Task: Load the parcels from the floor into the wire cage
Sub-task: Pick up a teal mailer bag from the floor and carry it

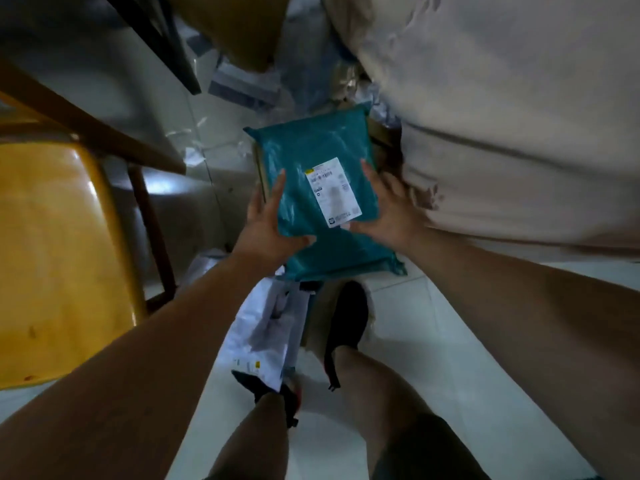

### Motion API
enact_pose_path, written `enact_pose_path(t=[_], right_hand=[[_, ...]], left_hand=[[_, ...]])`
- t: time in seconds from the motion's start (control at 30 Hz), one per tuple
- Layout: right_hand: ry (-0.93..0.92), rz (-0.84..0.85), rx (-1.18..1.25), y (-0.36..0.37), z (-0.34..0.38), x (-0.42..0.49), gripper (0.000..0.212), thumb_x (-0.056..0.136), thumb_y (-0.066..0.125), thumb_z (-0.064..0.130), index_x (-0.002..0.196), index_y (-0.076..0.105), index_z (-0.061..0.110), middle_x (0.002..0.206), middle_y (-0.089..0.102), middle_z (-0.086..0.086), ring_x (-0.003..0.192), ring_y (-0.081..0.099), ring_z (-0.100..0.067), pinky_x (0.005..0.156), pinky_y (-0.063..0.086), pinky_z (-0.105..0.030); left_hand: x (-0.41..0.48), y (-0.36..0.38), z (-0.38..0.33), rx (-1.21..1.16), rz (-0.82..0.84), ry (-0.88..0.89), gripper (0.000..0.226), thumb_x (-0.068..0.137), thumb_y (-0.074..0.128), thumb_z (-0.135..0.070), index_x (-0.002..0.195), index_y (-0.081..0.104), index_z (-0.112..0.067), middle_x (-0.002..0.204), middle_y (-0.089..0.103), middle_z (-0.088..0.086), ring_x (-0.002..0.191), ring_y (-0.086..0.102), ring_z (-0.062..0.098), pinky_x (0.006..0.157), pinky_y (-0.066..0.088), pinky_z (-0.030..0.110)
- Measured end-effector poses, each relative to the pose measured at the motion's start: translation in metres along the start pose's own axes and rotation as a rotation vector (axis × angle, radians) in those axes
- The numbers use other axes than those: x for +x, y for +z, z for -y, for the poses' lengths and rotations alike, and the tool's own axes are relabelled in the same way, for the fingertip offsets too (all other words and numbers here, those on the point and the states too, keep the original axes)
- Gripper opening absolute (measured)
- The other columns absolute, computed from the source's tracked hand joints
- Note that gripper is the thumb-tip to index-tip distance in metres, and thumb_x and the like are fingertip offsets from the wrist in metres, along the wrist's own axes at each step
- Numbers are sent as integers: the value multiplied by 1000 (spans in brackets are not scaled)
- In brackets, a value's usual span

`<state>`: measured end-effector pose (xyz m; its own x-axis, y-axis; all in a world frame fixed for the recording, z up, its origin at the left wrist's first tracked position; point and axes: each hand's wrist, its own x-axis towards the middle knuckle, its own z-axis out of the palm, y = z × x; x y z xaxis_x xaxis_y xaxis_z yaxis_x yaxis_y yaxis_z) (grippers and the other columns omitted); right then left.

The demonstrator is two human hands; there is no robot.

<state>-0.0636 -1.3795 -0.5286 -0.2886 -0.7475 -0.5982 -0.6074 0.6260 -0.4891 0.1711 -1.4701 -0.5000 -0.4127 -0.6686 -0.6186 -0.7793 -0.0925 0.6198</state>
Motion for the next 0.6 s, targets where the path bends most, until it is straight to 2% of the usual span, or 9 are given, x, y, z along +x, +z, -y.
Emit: enact_pose_path(t=[0.13,0.23,0.27,0.33,0.4,0.43,0.5,0.57,0.6], right_hand=[[-60,30,31,33,-37,47,129,64,89,60,156,-1,59,170,-5,-11,158,4,-25,126,19,-38],[-121,42,91,41,-51,69,132,58,91,63,155,1,61,169,0,-6,157,8,-20,126,16,-36],[-133,38,116,42,-53,72,133,57,92,63,155,2,62,168,2,-5,157,11,-19,126,17,-35],[-151,14,150,44,-56,73,132,56,92,63,155,5,61,168,7,-4,156,14,-17,126,18,-33],[-168,-11,174,44,-55,71,131,56,92,64,155,8,60,168,9,-1,156,14,-13,126,19,-32],[-169,-19,176,43,-53,69,130,56,92,64,155,8,61,168,9,1,156,14,-11,126,19,-32],[-163,-23,163,40,-46,63,130,55,92,65,154,8,62,168,8,2,156,14,-11,126,19,-33],[-156,-14,159,34,-36,53,130,56,93,62,155,8,61,168,9,2,155,15,-11,125,19,-32],[-158,-14,168,30,-30,47,130,57,94,59,155,9,60,167,9,2,155,16,-11,125,19,-32]], left_hand=[[62,29,40,-25,43,25,125,73,92,-35,159,5,-54,170,-9,11,157,9,24,114,20,26],[88,46,55,-100,40,34,127,70,93,-42,159,2,-55,170,0,6,156,16,23,121,26,33],[91,50,57,-129,42,40,129,71,93,-41,159,-1,-54,168,6,-1,153,20,17,118,29,28],[96,58,58,-187,41,48,130,75,91,-31,161,-5,-48,149,20,-21,132,30,-3,99,30,7],[95,61,54,-209,13,41,130,77,91,-21,162,-4,-44,130,22,-30,112,31,-13,79,29,-8],[92,61,51,-214,2,37,130,75,91,-19,162,-3,-44,129,24,-31,111,32,-14,75,29,-11],[86,57,49,-228,-19,22,133,71,94,-21,161,-1,-48,142,30,-20,128,36,-4,90,33,-5],[75,47,41,-220,-10,8,136,68,96,-28,158,-1,-56,157,27,2,146,34,17,110,33,19],[68,40,36,-205,1,5,136,67,96,-32,157,-2,-58,159,24,9,149,31,23,110,30,25]])
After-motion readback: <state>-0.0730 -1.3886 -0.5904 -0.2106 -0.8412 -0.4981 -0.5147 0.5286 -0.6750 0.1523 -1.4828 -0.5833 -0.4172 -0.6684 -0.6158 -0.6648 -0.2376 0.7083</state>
